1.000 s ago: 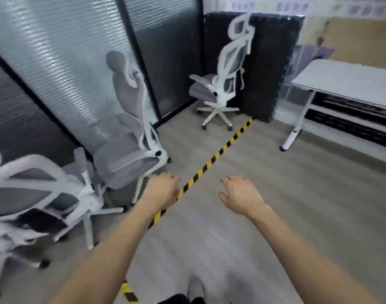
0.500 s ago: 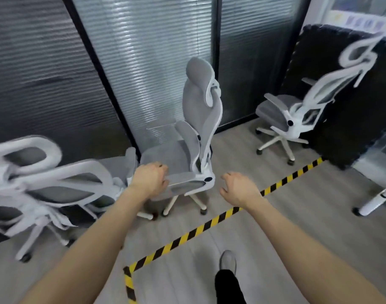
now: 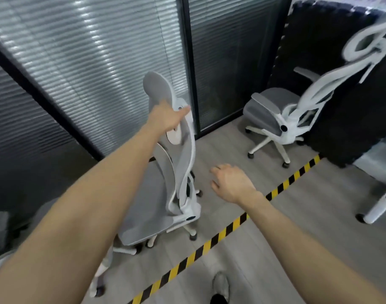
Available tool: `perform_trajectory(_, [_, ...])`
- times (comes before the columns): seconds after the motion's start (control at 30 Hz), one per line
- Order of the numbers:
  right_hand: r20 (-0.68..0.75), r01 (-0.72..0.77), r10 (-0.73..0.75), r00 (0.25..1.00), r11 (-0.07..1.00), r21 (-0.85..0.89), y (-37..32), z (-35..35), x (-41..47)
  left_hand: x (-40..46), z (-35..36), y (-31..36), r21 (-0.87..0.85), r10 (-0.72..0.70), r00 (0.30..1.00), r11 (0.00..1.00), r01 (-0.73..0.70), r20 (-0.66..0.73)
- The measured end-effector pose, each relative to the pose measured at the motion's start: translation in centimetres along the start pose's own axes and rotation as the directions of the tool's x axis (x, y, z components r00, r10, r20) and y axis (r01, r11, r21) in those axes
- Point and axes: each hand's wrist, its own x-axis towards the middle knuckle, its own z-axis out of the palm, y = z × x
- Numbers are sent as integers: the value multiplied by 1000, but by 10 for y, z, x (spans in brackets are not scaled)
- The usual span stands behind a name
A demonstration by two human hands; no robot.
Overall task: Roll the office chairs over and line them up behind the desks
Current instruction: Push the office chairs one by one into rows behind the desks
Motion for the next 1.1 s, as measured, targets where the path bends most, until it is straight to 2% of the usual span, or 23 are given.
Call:
perform_trajectory(0.13, [31, 3, -2, 1000, 999, -48, 28, 3, 2, 40, 25, 8, 212, 20, 995, 977, 0, -95])
perform_trajectory(0.23, [61, -28, 32, 998, 998, -57, 40, 5, -7, 35, 32, -4, 256, 96, 988, 965, -62, -120])
perform_trajectory(0.33, [91, -72, 78, 993, 995, -71, 40, 0, -24, 14, 36, -11, 251, 154, 984, 960, -127, -90])
perform_trajectory(0.53, [48, -179, 185, 982, 978, -103, 20, -8, -82, -75, 39, -29, 250, 313, 949, 917, -311, 32])
perform_trajectory(0.63, [11, -206, 209, 978, 971, -122, 5, -9, -117, -132, 33, -42, 262, 417, 905, 867, -424, 85])
perform_trajectory(0.73, [-8, -243, 244, 970, 962, -122, -7, -8, -147, -184, 30, -55, 275, 494, 866, 825, -493, 71])
perform_trajectory(0.83, [-32, -287, 286, 958, 956, -56, -13, -8, -174, -229, 38, -52, 344, 507, 862, 806, -482, 18])
perform_trajectory(1.0, [-137, -370, 377, 916, 926, 72, -9, -1, -215, -291, 68, -24, 341, 460, 887, 829, -444, 36])
perform_trajectory(1.1, [-158, -359, 372, 914, 927, 106, 5, 6, -237, -336, 77, -20, 427, 491, 871, 793, -435, -24])
